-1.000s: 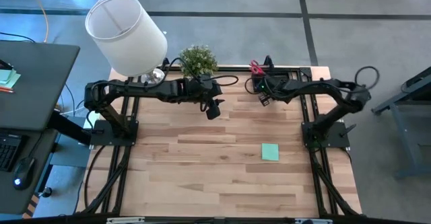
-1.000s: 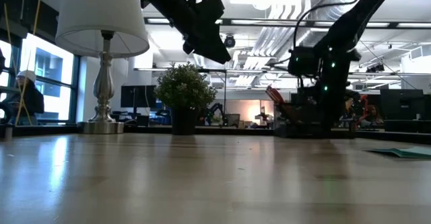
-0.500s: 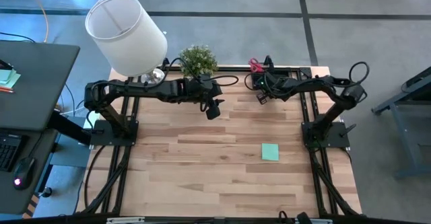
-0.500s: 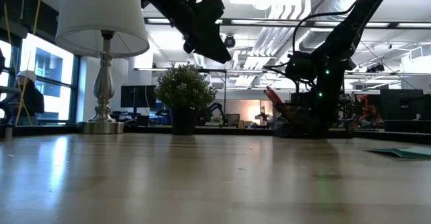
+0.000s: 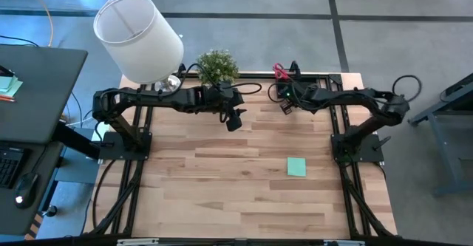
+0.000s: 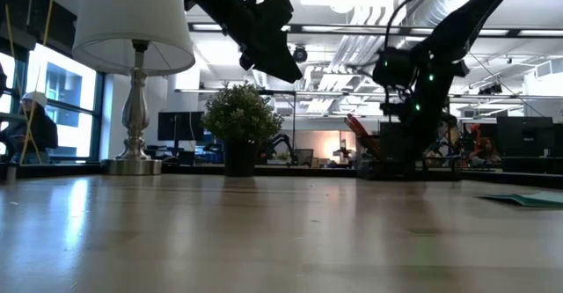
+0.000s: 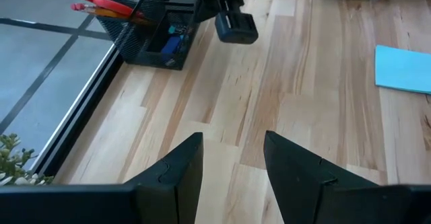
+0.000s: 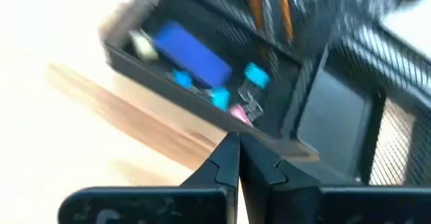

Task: Pick and place office supplies into organizer
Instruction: Adjust the black desk organizer, then put the blue sticky notes in the black desk organizer

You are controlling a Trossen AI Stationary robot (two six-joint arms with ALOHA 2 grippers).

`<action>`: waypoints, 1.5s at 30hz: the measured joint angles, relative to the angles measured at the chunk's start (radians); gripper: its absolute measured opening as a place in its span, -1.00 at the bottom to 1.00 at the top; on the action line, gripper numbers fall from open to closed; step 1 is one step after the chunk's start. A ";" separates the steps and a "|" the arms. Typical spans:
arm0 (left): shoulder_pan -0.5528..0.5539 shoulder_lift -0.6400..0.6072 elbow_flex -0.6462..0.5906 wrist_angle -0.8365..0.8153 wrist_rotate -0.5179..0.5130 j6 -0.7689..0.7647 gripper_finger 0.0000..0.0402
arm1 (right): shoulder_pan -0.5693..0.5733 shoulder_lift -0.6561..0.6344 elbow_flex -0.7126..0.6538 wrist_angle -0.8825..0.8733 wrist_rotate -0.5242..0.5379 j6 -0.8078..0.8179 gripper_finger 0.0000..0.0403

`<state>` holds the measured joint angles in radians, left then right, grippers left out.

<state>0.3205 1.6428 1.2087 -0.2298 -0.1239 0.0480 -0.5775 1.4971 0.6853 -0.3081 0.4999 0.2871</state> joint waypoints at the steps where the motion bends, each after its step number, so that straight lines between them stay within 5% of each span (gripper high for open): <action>1: 0.000 0.000 0.000 0.000 0.000 0.000 -0.28 | 0.009 -0.018 0.000 0.006 -0.004 0.000 -1.00; 8: 0.000 0.000 0.000 -0.001 0.000 0.000 -0.28 | 0.035 -0.078 0.000 0.023 -0.137 -0.005 -1.00; 17: 0.000 0.000 0.000 -0.007 0.001 -0.011 -0.28 | 0.000 0.050 0.000 0.161 -0.198 -0.020 -1.00; 45: 0.000 0.000 0.000 -0.006 0.001 -0.001 -0.28 | -0.028 0.153 0.000 0.244 -0.216 -0.034 -1.00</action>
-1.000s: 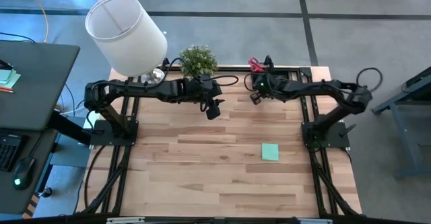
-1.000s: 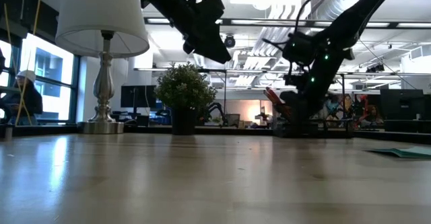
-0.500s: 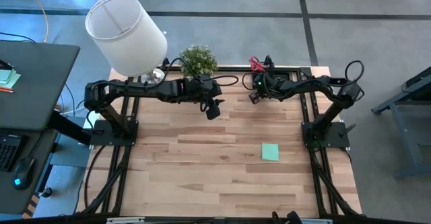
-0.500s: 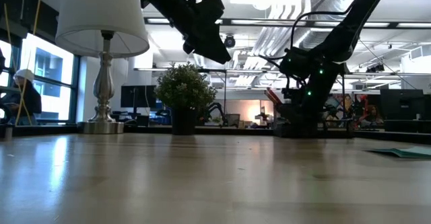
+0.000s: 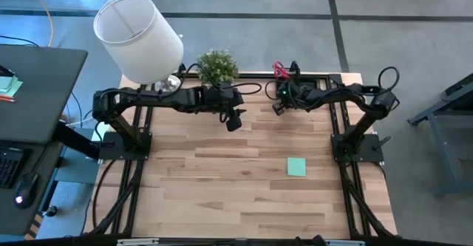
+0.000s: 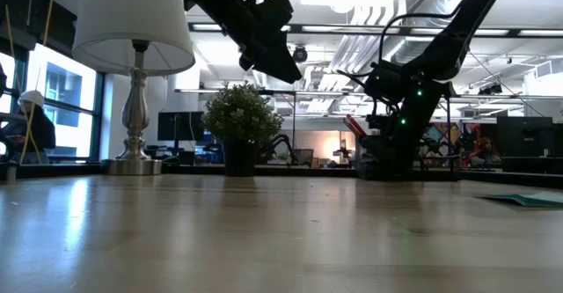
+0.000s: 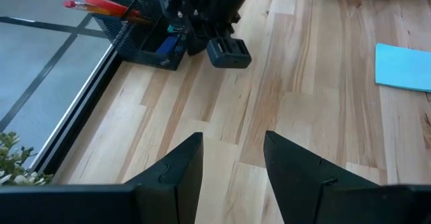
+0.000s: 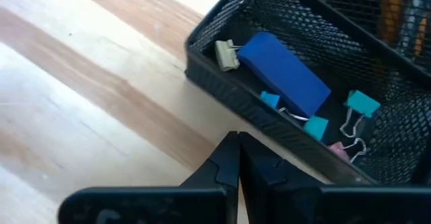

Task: Pick and place office supplies into organizer
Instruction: Put the blue sticky notes in the black desk organizer

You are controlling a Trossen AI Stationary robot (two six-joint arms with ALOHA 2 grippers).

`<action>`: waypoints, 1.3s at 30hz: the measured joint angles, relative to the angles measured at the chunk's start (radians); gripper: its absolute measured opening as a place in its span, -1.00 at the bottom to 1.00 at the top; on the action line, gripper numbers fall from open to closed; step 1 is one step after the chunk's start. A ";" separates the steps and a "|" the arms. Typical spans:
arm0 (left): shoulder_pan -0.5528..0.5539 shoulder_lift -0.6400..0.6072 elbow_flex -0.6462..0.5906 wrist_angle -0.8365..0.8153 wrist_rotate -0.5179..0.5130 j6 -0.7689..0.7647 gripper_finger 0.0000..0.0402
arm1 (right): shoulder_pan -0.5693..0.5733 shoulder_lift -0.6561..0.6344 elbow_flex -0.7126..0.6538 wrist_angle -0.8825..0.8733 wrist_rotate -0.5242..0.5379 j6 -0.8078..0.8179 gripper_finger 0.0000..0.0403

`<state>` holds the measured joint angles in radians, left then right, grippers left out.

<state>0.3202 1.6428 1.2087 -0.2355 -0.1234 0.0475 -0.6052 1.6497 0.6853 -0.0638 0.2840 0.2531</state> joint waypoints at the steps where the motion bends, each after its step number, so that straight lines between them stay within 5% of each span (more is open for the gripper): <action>1: 0.000 0.000 0.000 0.000 0.000 0.000 -0.28 | 0.004 0.000 0.000 -0.001 -0.001 0.000 -1.00; 11: 0.000 0.000 0.000 -0.001 0.000 0.000 -0.28 | 0.072 -0.108 0.001 -0.121 -0.032 0.035 -1.00; 19: 0.000 0.000 0.000 -0.001 0.000 0.000 -0.28 | 0.155 -0.362 0.001 -0.353 -0.366 0.038 -1.00; 23: 0.000 0.000 0.000 -0.003 0.000 0.000 -0.28 | 0.224 -0.452 0.001 -0.500 -0.397 0.086 -0.96; 32: 0.000 0.000 0.000 -0.025 0.000 0.000 -0.28 | 0.445 -0.499 0.000 -0.823 -0.414 0.323 -0.40; 39: 0.000 0.000 0.000 -0.049 0.000 0.000 -0.28 | 0.612 -0.498 0.000 -0.746 -0.461 0.421 -0.10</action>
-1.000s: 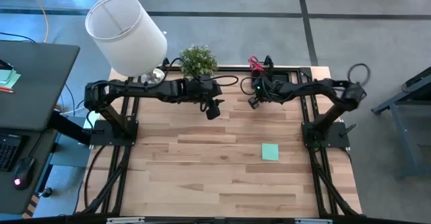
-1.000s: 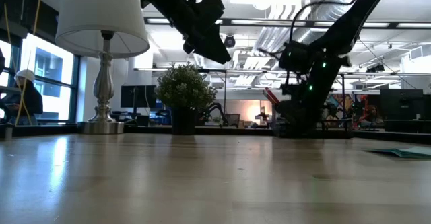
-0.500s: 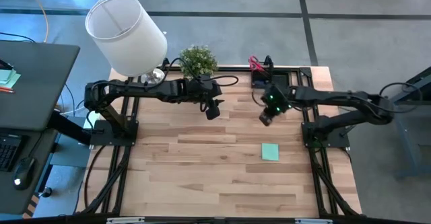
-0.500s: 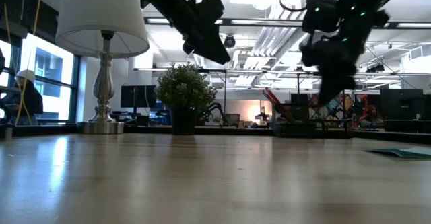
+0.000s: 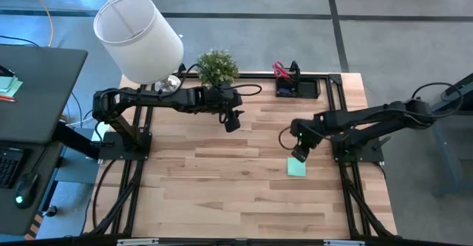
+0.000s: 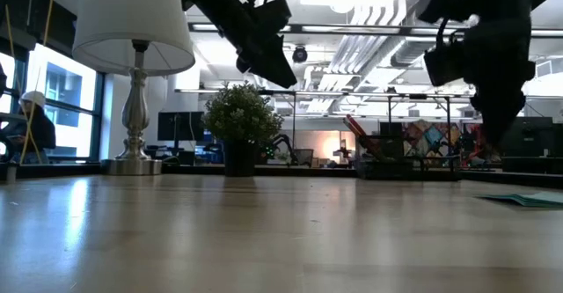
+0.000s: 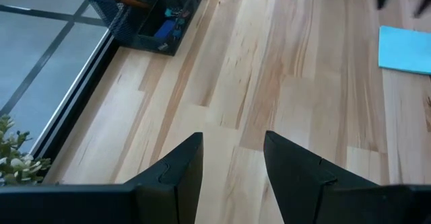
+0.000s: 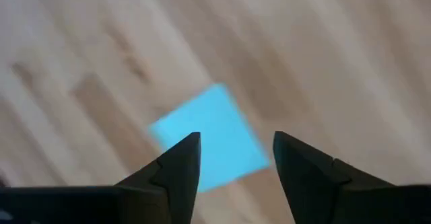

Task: Pick and place office supplies into organizer
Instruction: Put the blue sticky notes in the black desk organizer

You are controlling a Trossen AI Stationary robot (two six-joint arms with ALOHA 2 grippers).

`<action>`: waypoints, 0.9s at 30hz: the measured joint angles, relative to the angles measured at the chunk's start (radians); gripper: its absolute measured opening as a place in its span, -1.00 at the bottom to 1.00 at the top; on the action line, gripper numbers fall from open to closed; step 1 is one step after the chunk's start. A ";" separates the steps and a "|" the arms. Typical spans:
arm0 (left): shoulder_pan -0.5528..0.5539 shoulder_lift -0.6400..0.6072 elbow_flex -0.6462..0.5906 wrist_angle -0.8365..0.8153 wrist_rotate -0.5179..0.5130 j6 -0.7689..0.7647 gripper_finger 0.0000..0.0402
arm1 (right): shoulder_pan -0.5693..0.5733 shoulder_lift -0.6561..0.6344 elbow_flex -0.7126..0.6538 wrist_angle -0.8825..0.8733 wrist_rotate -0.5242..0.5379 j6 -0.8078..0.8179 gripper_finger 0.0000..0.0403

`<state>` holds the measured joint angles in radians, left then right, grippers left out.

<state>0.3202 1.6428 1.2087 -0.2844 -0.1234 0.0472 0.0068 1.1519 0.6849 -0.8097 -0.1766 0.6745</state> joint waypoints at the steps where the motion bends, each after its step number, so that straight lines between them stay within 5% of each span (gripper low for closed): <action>1: 0.000 0.000 0.000 -0.002 0.000 0.000 -0.28 | 0.023 0.000 0.000 0.018 0.001 0.029 -0.09; 9: 0.000 0.000 0.000 -0.012 0.000 0.000 -0.28 | 0.151 0.000 -0.004 -0.159 0.117 0.178 -0.18; 27: 0.000 0.000 0.000 -0.026 0.000 0.000 -0.28 | 0.217 -0.003 -0.246 0.243 0.087 0.245 -0.34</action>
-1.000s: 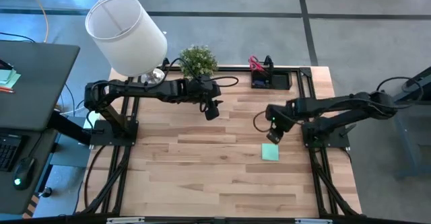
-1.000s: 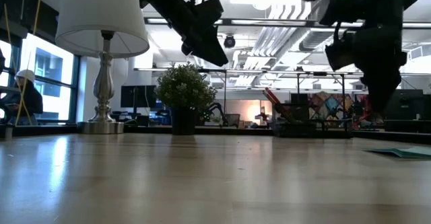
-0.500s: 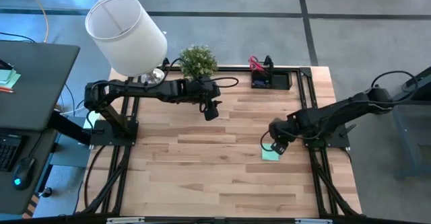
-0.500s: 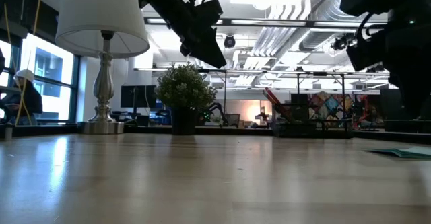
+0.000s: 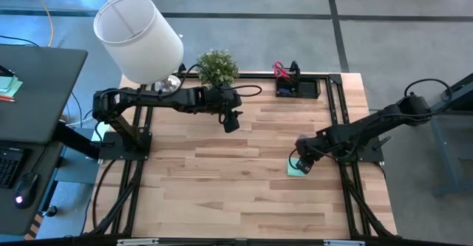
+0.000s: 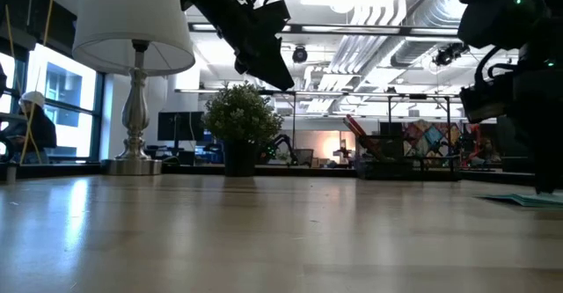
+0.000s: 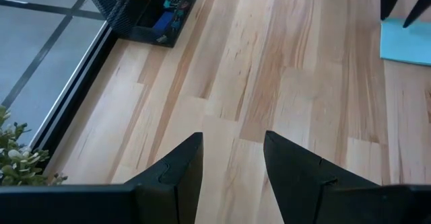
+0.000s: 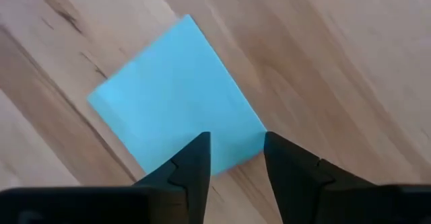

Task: Pick and place office supplies into organizer
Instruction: Put the blue sticky notes in the black desk organizer

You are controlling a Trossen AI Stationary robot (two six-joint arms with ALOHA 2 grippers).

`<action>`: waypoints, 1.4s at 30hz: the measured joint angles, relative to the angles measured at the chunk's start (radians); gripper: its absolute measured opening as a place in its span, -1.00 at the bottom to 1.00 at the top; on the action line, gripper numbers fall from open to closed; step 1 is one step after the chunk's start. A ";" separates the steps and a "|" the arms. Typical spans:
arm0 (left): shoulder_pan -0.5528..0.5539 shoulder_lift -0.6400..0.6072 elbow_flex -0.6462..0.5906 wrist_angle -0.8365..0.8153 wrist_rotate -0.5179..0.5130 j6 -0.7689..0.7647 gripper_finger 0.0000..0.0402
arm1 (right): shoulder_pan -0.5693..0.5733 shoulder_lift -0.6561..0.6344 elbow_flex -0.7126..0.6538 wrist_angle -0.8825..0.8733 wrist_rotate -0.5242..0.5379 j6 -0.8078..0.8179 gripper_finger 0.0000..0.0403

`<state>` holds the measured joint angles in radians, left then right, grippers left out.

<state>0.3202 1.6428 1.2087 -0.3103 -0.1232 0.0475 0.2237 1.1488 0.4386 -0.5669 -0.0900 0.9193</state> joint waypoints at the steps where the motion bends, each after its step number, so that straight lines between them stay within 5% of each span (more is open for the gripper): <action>1: 0.000 0.000 0.000 0.000 0.000 0.000 -0.28 | 0.000 0.000 -0.003 0.018 -0.002 0.000 -0.33; 12: 0.000 0.000 0.000 0.001 0.000 0.000 -0.28 | 0.000 -0.001 -0.004 0.014 -0.002 0.012 -0.24; 19: 0.000 0.000 0.000 0.004 0.000 0.000 -0.28 | -0.001 -0.002 0.036 -0.176 -0.006 0.016 -0.24; 30: 0.000 0.000 0.000 0.002 0.000 0.000 -0.28 | -0.001 -0.006 0.046 -0.068 0.016 0.007 -0.24; 42: 0.000 0.000 0.000 0.002 0.000 0.000 -0.28 | -0.001 -0.004 0.003 -0.042 0.034 0.044 -0.59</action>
<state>0.3202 1.6428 1.2087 -0.3084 -0.1233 0.0479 0.2230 1.1446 0.4416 -0.6085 -0.0563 0.9634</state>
